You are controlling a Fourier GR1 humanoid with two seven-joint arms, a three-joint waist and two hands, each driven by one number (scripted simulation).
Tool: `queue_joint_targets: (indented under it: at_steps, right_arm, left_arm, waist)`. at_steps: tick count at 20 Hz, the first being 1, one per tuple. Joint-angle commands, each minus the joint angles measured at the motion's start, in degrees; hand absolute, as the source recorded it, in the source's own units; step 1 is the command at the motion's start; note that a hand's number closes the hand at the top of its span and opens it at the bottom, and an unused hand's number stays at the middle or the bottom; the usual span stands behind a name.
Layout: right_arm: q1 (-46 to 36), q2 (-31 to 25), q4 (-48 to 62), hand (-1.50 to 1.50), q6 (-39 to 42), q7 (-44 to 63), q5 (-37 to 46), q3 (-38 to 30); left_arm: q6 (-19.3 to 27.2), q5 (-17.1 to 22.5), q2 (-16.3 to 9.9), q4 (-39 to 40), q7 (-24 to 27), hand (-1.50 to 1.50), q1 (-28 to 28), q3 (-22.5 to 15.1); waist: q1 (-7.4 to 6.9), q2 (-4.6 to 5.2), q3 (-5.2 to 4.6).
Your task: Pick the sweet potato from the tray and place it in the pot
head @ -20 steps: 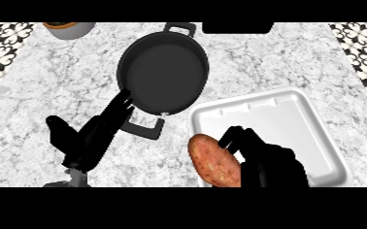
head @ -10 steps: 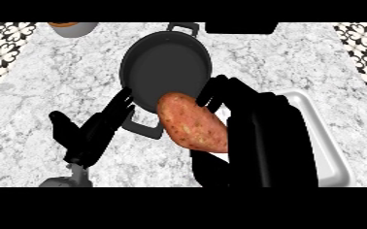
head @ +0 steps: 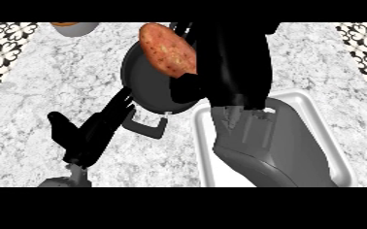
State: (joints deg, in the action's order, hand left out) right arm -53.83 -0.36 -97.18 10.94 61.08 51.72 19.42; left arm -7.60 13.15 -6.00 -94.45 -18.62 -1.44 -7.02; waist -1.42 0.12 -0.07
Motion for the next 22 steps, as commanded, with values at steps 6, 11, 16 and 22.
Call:
queue_joint_targets:
  at_steps: [6,11,16,22]
  right_arm:
    - [-14.27,0.35,32.54,1.5,-14.27,-7.94,-5.51,-4.49]
    - [-16.77,0.36,47.62,1.5,-24.89,-15.41,-8.62,-2.31]
    - [-20.5,0.36,57.36,1.5,-33.11,-19.43,-15.64,0.0]
    - [-22.59,0.36,67.3,1.5,-35.82,-26.2,-21.98,0.57]
  left_arm:
    - [0.0,-0.59,0.36,-0.17,-0.72,0.0,-1.13,-0.16]
    - [-0.35,-0.44,1.05,2.23,-1.04,0.0,-2.58,-0.32]
    - [-1.17,-0.63,1.45,-1.36,-2.89,0.0,-2.32,-2.84]
    - [-0.48,-2.19,3.09,1.35,-0.47,0.0,-4.24,-3.37]
  waist:
    - [-0.9,0.42,-0.01]
    - [-1.85,0.8,-0.02]
    - [-4.3,1.19,-0.03]
    - [-4.96,1.69,-0.06]
